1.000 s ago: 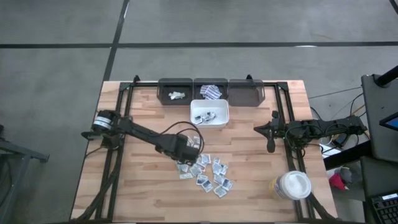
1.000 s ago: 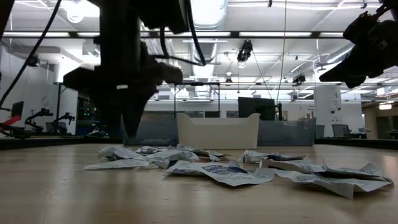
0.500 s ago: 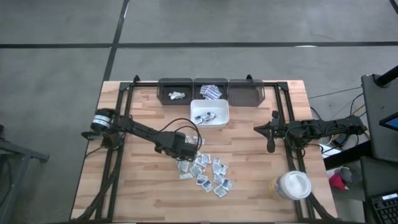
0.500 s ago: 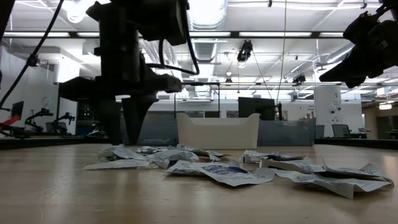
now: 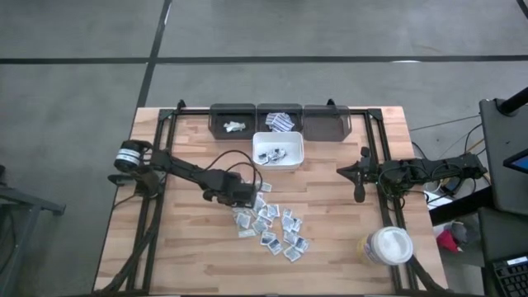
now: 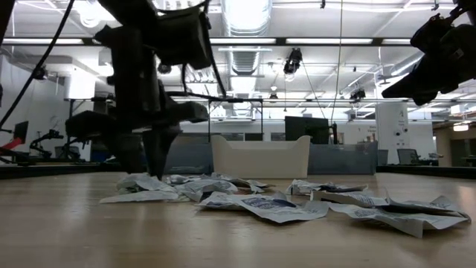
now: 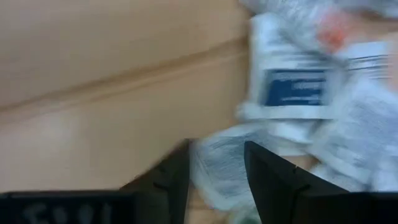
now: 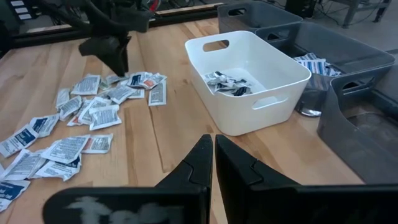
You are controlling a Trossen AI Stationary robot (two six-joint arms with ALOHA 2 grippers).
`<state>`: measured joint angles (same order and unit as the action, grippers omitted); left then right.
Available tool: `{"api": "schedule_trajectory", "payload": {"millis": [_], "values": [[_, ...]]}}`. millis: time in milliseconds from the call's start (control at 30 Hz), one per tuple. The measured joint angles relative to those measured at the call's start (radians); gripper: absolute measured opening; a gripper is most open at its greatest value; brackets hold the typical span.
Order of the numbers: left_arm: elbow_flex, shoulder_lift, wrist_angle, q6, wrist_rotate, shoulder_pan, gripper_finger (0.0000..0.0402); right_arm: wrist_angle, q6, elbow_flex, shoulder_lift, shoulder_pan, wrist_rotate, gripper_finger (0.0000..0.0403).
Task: Pick & Place First Aid Supplies
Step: Put the blue alcohol pad into the white bin
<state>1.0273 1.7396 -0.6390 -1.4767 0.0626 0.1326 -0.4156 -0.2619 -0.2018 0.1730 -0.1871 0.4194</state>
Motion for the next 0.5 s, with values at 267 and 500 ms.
{"api": "schedule_trajectory", "payload": {"millis": [267,500], "values": [[-0.07,-0.004,0.045,-0.021,-0.021,0.0,0.0142,0.0,0.0,0.0,0.0,0.0,0.0,0.0018],[-0.099,0.003,0.063,0.001,-0.017,0.0,0.0079,0.0,-0.005,0.0,0.0,0.0,0.0,0.0018]]}}
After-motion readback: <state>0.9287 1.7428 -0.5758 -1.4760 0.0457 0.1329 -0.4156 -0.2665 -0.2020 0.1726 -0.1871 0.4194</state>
